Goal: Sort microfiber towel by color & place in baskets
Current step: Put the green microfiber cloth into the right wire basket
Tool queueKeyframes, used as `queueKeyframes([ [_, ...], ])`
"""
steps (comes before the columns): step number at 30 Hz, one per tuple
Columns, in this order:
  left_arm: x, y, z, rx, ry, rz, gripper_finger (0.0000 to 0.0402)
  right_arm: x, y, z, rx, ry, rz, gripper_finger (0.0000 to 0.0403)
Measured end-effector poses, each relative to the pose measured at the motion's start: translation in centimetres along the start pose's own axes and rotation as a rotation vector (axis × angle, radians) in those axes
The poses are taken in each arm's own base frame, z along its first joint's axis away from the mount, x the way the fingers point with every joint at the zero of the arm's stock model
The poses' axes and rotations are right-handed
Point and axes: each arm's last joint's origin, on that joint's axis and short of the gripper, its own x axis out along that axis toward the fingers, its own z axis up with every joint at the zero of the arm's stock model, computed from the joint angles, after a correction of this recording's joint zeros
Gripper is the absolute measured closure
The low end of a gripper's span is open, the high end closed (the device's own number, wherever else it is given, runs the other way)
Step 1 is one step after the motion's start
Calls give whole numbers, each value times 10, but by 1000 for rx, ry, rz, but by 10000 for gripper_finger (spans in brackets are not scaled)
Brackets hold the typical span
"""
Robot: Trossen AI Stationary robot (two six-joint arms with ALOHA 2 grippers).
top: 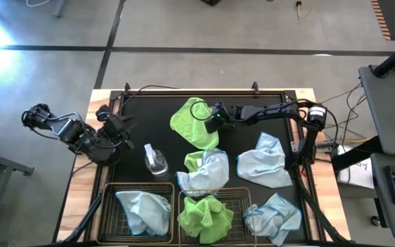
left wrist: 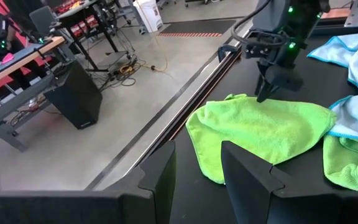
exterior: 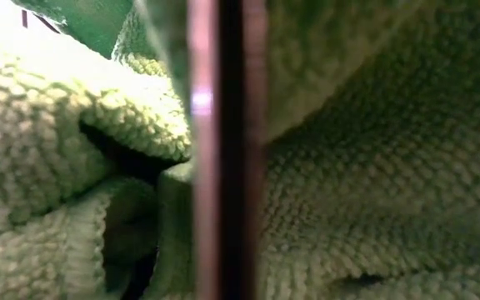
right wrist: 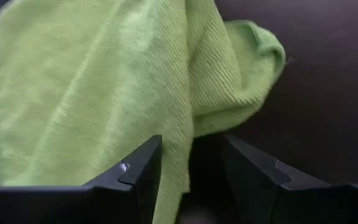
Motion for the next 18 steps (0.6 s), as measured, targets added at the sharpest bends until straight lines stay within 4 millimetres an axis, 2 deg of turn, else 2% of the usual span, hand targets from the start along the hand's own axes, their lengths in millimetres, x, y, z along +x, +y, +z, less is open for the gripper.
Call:
queueKeyframes([
  [7,0,0,-1,6,4,0,288,0,1,-2,5,62,63,241],
  [18,0,0,-1,7,4,0,288,-3,19,-16,-30,89,119,241],
])
